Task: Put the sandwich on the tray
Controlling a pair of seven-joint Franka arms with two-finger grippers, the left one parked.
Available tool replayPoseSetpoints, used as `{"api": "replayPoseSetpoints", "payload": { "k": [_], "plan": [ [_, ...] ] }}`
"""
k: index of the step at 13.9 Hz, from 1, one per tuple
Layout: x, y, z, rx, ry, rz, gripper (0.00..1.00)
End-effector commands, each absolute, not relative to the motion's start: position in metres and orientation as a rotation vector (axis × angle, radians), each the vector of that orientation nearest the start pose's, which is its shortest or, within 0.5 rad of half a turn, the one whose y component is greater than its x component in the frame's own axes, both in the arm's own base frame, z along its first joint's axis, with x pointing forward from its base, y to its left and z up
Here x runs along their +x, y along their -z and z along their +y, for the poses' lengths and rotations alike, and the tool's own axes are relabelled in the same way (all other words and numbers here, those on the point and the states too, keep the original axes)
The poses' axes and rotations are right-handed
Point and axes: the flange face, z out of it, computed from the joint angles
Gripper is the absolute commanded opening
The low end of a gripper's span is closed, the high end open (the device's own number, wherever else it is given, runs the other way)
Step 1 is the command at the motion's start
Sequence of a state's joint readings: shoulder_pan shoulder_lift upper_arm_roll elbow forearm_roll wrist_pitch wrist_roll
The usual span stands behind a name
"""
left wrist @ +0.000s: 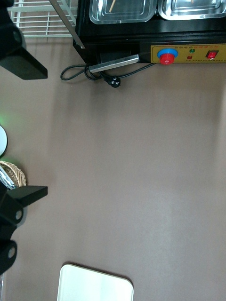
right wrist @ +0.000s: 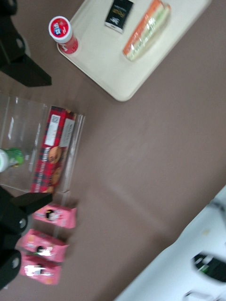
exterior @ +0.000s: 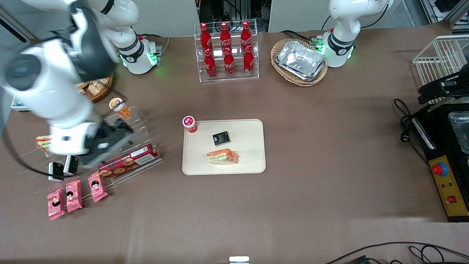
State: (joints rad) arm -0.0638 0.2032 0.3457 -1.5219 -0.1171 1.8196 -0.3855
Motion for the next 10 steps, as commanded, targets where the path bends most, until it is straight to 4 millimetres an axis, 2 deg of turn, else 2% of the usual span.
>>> {"api": "replayPoseSetpoints", "payload": {
  "k": [1,4,6,7,10],
  "plan": [
    [0.602,-0.588,0.092,-3.073,0.183,-0.601,1.00],
    [0.595,-0.607,0.040,-3.114,0.191,-0.454,1.00],
    [0.585,-0.622,0.020,-3.126,0.195,-0.384,1.00],
    [0.581,-0.623,0.013,-3.134,0.163,-0.327,1.00],
    [0.565,-0.627,-0.001,-3.140,0.039,-0.015,1.00]
  ]
}}
